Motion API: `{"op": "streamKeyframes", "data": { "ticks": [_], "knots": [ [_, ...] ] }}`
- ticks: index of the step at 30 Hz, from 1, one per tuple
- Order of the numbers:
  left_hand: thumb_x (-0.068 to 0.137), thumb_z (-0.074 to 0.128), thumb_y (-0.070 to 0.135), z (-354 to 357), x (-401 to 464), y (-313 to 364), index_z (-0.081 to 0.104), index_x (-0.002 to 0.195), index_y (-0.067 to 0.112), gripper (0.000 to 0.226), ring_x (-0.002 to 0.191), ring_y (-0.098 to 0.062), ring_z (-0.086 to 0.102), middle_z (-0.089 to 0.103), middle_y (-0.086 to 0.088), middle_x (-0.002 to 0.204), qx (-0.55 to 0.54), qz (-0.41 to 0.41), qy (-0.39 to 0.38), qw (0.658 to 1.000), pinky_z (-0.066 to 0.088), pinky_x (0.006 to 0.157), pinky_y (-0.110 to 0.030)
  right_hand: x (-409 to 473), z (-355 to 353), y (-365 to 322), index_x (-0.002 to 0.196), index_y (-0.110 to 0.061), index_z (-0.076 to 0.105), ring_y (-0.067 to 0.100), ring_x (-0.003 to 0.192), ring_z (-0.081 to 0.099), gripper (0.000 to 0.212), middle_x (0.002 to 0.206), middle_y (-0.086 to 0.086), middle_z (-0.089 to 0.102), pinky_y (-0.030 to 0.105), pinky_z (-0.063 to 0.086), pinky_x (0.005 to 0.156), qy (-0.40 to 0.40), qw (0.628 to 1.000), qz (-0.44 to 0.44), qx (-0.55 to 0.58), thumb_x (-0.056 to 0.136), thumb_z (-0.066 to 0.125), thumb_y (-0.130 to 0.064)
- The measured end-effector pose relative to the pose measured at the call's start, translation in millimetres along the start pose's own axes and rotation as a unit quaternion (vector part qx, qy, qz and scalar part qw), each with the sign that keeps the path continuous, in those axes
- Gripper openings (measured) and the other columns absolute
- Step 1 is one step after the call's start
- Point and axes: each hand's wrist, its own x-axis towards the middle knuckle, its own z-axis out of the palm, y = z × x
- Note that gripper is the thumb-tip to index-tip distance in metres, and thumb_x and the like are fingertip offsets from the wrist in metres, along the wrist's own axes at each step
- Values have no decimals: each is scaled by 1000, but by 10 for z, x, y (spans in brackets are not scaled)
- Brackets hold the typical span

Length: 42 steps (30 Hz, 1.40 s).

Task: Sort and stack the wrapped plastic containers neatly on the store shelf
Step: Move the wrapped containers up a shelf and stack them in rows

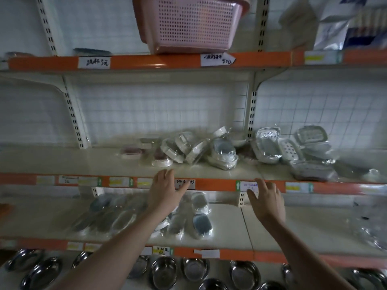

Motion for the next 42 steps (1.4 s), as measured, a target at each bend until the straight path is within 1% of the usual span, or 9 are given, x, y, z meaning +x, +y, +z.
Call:
{"op": "streamKeyframes", "data": {
  "ticks": [4,12,15,20,23,25,28,37,42],
  "knots": [
    [89,44,60,151,245,290,36,140,15,68,130,-24,34,40,-6,141,-7,10,-4,1000,34,104,-35,192,-94,265,123,-11,54,38,106,50,41,115,18,55,41,40,85,10,1000,12,-3,87,62,-29],
    [89,42,62,559,869,750,31,144,16,73,137,-27,27,31,-9,149,-29,33,-15,999,29,109,-38,680,-45,553,124,-10,52,37,108,47,42,119,20,52,41,37,89,31,998,44,-17,89,57,-31],
    [89,42,63,728,1185,887,31,145,17,73,136,-27,29,33,-10,147,-43,31,-16,998,31,107,-37,944,-12,594,117,-8,55,38,104,49,36,116,20,53,40,38,85,46,997,49,-34,88,58,-28],
    [88,43,61,977,1608,1104,37,140,15,70,134,-29,31,37,-11,143,-49,55,-19,997,33,107,-39,1299,-4,655,122,-12,54,37,104,49,39,116,18,53,39,38,83,64,995,58,-42,86,58,-26],
    [83,34,68,1078,1776,1192,36,140,14,78,134,-29,30,38,-11,144,-34,64,-32,997,29,110,-40,1481,-7,675,126,-13,52,37,105,48,41,118,19,52,39,39,84,59,995,63,-54,88,56,-29],
    [79,27,72,1146,1861,1233,35,140,15,84,133,-30,31,39,-12,143,-26,54,-37,997,29,110,-40,1606,-1,664,129,-15,49,36,108,48,44,121,18,51,39,39,87,52,995,62,-53,89,56,-32],
    [84,36,69,1223,1972,1279,33,142,16,78,133,-31,30,37,-13,144,-16,36,-32,999,30,110,-39,1810,34,657,131,-16,47,35,112,46,45,124,17,49,40,38,91,43,997,42,-47,90,55,-35],
    [87,33,71,1277,2084,1389,18,150,19,84,144,-31,13,16,-17,155,26,-56,-83,995,19,115,-39,2293,313,688,132,-13,42,32,121,41,51,131,17,43,39,37,98,-47,997,6,-56,94,40,-48],
    [89,33,69,1337,2039,1414,15,151,21,81,142,-32,19,19,-15,155,17,-100,-119,988,23,113,-39,2363,482,776,136,-29,39,31,125,37,47,137,13,41,40,32,101,-64,996,-2,-54,95,36,-51]
  ]
}}
